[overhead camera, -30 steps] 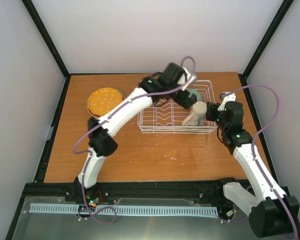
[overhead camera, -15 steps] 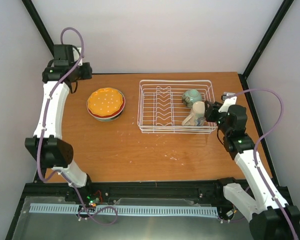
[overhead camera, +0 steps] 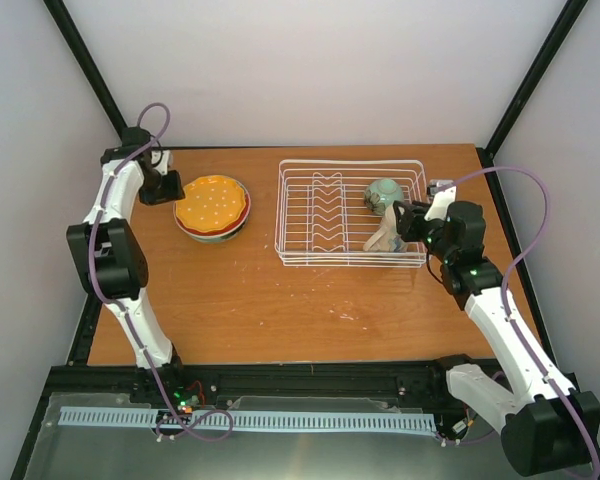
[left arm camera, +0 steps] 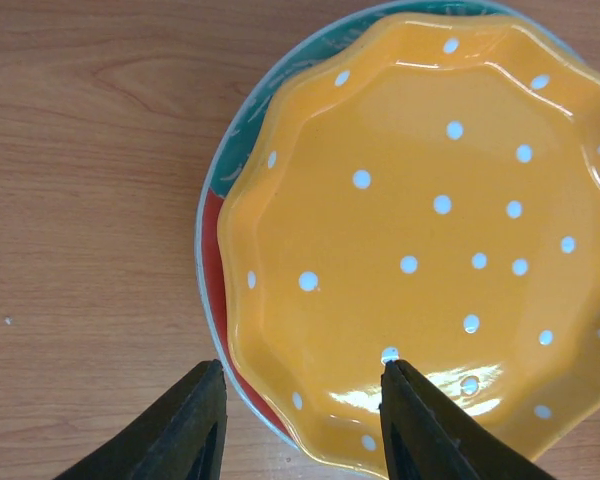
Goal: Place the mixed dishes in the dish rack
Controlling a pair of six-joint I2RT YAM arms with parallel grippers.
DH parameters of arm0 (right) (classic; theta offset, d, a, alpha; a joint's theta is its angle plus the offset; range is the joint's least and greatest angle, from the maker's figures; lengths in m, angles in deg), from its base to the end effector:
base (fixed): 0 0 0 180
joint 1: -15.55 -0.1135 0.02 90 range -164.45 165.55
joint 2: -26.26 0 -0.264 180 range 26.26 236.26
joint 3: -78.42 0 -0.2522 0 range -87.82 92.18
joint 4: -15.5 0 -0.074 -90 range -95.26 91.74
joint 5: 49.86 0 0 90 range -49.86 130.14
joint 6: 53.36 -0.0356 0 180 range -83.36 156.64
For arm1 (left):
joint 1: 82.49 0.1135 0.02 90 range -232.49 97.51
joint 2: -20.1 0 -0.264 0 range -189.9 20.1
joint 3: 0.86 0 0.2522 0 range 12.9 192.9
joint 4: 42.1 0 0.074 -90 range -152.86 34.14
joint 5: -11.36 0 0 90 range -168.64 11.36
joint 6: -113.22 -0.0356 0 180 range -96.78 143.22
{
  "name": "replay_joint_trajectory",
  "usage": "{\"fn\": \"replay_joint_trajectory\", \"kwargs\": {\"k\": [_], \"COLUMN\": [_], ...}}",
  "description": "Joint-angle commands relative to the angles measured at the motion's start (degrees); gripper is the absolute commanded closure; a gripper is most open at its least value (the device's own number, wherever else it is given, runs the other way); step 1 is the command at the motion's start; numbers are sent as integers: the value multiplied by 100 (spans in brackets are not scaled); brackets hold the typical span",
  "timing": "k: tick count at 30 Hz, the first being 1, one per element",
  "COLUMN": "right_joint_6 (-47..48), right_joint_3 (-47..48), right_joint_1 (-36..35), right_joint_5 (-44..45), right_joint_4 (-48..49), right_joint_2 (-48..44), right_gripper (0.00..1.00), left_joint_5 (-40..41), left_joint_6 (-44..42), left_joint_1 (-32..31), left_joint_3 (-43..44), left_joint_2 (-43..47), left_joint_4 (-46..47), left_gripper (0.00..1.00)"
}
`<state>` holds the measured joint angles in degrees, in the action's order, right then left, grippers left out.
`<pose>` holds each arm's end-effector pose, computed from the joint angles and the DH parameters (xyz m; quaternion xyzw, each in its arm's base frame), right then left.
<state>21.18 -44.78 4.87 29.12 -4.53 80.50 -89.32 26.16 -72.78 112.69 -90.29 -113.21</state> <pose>0.2165 0.0478 0.3063 -0.0233 0.8042 0.2086 0.5560 0.4000 0.0618 0.2738 -0.0900 0.9733 -0.0799 0.1955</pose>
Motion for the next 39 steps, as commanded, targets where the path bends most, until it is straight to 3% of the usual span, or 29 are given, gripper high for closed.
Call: {"fn": "replay_joint_trajectory", "kwargs": {"k": [1, 9, 33, 39], "right_joint_6": [60, 82, 132, 135], "right_joint_3": [208, 255, 537, 564], "right_joint_1": [-57, -80, -494, -533], "right_joint_5": [-71, -35, 296, 356], "right_joint_4": [64, 17, -120, -125], "right_joint_2": [46, 62, 232, 261], "right_gripper": [54, 54, 54, 54], "left_joint_5": [132, 741, 67, -20], "left_joint_6": [-134, -100, -231, -233], "left_joint_1": [-19, -19, -49, -99], "left_joint_3": [130, 190, -67, -40], "left_joint_2": [-147, -419, -964, -1071], "left_joint_4": [-41, -48, 372, 390], "left_gripper": [56, 62, 75, 83]}}
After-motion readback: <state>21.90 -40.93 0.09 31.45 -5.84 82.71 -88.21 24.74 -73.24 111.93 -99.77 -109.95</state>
